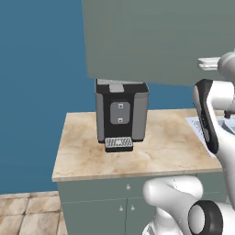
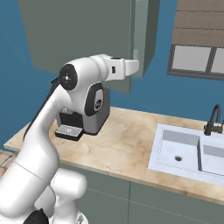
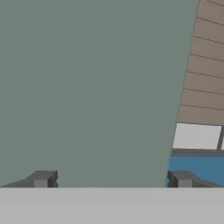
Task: Close all open cabinet doors.
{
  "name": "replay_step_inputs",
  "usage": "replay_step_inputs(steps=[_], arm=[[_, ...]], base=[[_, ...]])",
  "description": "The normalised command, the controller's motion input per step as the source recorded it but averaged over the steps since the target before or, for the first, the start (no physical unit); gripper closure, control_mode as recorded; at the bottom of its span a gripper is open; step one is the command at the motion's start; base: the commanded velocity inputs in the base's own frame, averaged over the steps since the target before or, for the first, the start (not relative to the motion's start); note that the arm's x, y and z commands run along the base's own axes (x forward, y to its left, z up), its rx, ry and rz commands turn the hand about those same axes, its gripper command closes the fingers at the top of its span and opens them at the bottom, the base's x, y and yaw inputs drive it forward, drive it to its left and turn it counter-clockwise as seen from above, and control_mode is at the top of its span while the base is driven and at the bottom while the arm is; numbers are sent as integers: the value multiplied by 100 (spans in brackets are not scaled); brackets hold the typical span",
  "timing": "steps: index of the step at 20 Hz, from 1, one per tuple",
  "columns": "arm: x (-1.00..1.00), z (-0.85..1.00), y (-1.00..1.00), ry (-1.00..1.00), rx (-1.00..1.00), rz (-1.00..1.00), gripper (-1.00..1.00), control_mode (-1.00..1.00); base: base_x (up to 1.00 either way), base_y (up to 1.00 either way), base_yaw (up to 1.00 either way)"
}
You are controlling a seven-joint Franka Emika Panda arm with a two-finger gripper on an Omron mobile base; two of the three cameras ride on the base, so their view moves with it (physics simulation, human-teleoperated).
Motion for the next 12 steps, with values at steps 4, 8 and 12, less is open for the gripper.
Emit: replay_step_inputs(steps=[4,8,12], arm=[[67,-2,-4,0,0,1,-100,-100],[69,-3,0,0,0,1,-100,-100],[70,-4,0,0,0,1,-100,-100]], base=[[0,0,0],[0,0,0],[0,0,0]])
